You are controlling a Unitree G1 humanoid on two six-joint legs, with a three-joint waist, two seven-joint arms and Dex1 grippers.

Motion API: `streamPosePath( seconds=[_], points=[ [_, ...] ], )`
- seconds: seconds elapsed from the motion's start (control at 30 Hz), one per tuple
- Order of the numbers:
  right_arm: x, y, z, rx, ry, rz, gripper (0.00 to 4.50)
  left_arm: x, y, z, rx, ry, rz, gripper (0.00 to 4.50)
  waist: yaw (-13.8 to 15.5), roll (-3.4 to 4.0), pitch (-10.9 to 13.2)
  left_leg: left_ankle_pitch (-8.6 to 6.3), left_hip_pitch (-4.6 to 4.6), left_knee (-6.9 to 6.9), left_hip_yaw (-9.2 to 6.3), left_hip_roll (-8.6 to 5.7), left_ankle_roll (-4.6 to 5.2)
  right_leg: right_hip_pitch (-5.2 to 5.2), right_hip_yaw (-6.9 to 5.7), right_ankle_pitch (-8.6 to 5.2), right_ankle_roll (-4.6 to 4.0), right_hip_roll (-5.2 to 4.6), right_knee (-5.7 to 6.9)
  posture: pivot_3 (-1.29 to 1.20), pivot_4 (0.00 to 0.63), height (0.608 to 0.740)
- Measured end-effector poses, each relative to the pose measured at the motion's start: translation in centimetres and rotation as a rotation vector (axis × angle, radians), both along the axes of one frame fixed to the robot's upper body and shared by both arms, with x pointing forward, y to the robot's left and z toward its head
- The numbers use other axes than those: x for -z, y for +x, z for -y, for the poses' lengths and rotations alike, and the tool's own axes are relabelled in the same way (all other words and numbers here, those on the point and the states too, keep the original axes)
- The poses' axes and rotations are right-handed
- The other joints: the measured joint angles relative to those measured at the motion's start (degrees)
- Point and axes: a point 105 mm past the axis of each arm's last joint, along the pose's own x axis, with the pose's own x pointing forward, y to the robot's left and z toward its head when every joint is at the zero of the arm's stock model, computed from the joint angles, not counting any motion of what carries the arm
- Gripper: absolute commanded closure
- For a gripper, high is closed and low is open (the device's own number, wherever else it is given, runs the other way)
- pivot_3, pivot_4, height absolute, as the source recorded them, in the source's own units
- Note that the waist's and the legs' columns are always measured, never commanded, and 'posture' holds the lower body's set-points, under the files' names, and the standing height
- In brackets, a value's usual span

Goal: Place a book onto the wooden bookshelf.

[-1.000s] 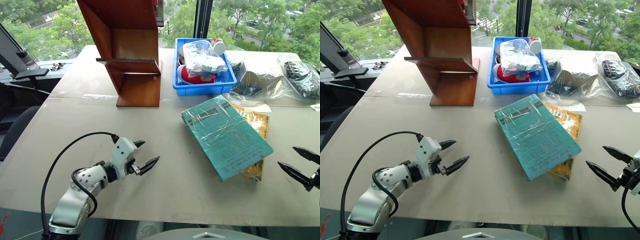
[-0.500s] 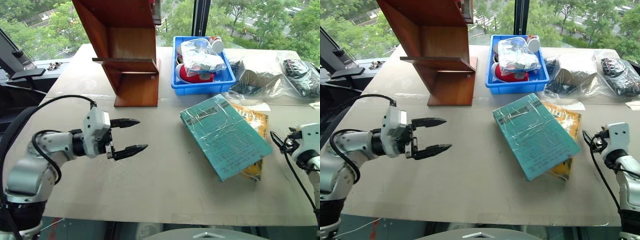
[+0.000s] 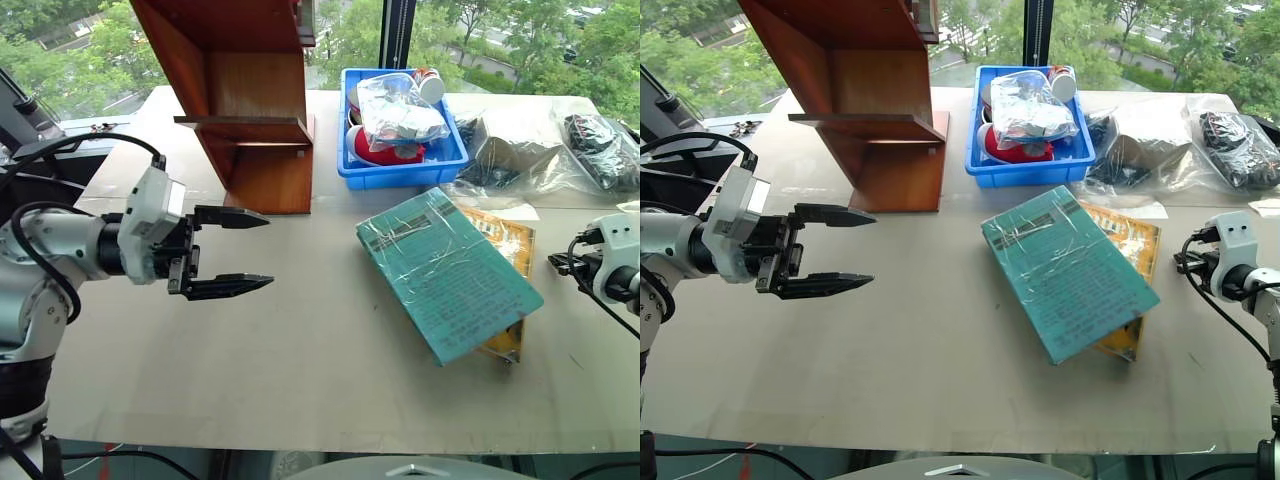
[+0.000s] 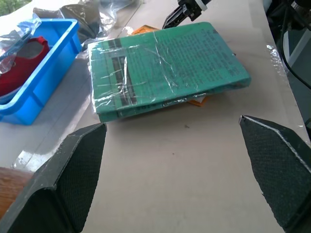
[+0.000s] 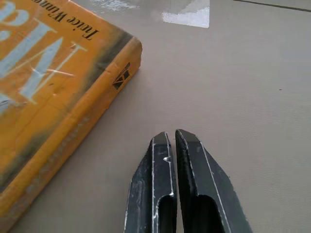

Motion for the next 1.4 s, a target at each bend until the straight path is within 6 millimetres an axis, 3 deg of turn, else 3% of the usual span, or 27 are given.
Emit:
streamPosePath(
  seconds=[0.47, 0.67, 0.8, 0.87, 0.9, 1.0, 1.1, 1.17, 1.3, 1.4],
  points=[
    [1.4, -2.1, -9.3, -0.367, 0.121, -0.125, 4.47, 0.1, 0.0, 0.3, -0.007, -0.001, -0.006, 0.0, -0.1, -0.33, 0.1, 0.0, 0.04, 0.0, -0.01, 0.04, 0.0, 0.01, 0.0, 0.0, 0.0, 0.04, 0.03, 0.0, 0.15, 0.74],
    [1.6, -2.7, -10.9, -0.426, 0.148, -0.146, 4.47, 0.1, 0.0, 0.4, -0.006, -0.001, -0.009, 0.0, -0.1, -0.4, 0.1, 0.0, 0.05, 0.0, -0.01, 0.05, 0.0, 0.01, 0.0, 0.0, 0.0, 0.05, 0.04, 0.0, 0.15, 0.74],
    [1.5, -2.5, -10.7, -0.437, 0.117, -0.115, 4.47, 0.3, 0.2, 0.4, -0.038, 0.004, -0.008, 0.0, 0.0, -0.39, 0.1, 0.0, 0.05, 0.0, -0.01, 0.04, 0.0, 0.01, 0.0, 0.01, 0.0, 0.04, 0.04, 0.0, 0.15, 0.74],
    [1.1, -2.3, -9.5, -0.426, 0.069, -0.055, 3.96, 1.1, 0.4, 0.7, -0.098, -0.006, -0.042, 0.0, 0.1, -0.34, 0.2, 0.0, 0.03, 0.0, 0.03, -0.01, 0.0, 0.0, 0.03, 0.01, 0.02, -0.04, 0.03, 0.0, 0.15, 0.74],
    [0.3, -2.2, -8.0, -0.414, 0.029, -0.004, 3.63, 2.2, 0.5, 1.0, -0.149, -0.017, -0.091, 0.0, 0.2, -0.33, 0.2, 0.0, 0.01, 0.01, 0.03, -0.05, 0.0, 0.0, 0.03, 0.01, 0.03, -0.09, 0.03, 0.0, 0.15, 0.74],
    [-1.9, -2.6, -6.3, -0.421, -0.003, 0.09, 2.17, 3.6, 0.7, 1.6, -0.225, -0.063, -0.17, 0.0, 0.4, -0.44, 0.2, 0.0, 0.0, 0.01, -0.05, -0.05, 0.0, 0.02, -0.02, 0.01, 0.04, -0.08, 0.03, 0.0, 0.15, 0.74],
    [-4.4, -4.7, -5.1, -0.486, 0.018, 0.187, 0.64, 6.8, 1.1, 2.4, -0.372, -0.189, -0.334, 0.0, 0.5, -0.45, 0.3, 0.0, -0.01, 0.02, -0.22, -0.04, 0.0, 0.07, -0.14, 0.02, 0.04, -0.06, 0.07, 0.0, 0.15, 0.74],
    [-5.3, -6.0, -5.0, -0.539, 0.034, 0.21, 0.02, 8.2, 1.2, 2.9, -0.433, -0.255, -0.414, 0.0, 0.5, -0.54, 0.3, 0.0, 0.01, 0.04, -0.31, -0.03, 0.0, 0.1, -0.2, 0.02, 0.02, -0.04, 0.12, 0.0, 0.15, 0.74],
    [-7.8, -9.2, -5.6, -0.651, 0.131, 0.28, 0.02, 10.0, 1.4, 4.2, -0.528, -0.337, -0.543, 0.0, 0.6, -0.55, 0.3, 0.0, 0.1, 0.3, -0.45, -0.03, 0.0, 0.28, -0.27, 0.02, 0.02, -0.01, 0.23, 0.0, 0.15, 0.74],
    [-8.3, -11.1, -5.2, -0.674, 0.17, 0.272, 0.02, 11.4, 0.8, 5.1, -0.573, -0.363, -0.673, 0.0, 0.7, -0.54, 0.3, 0.0, 0.2, 0.54, -0.49, -0.04, -0.01, 0.51, -0.33, 0.01, 0.03, -0.02, 0.23, 0.0, 0.15, 0.74]
  ],
)
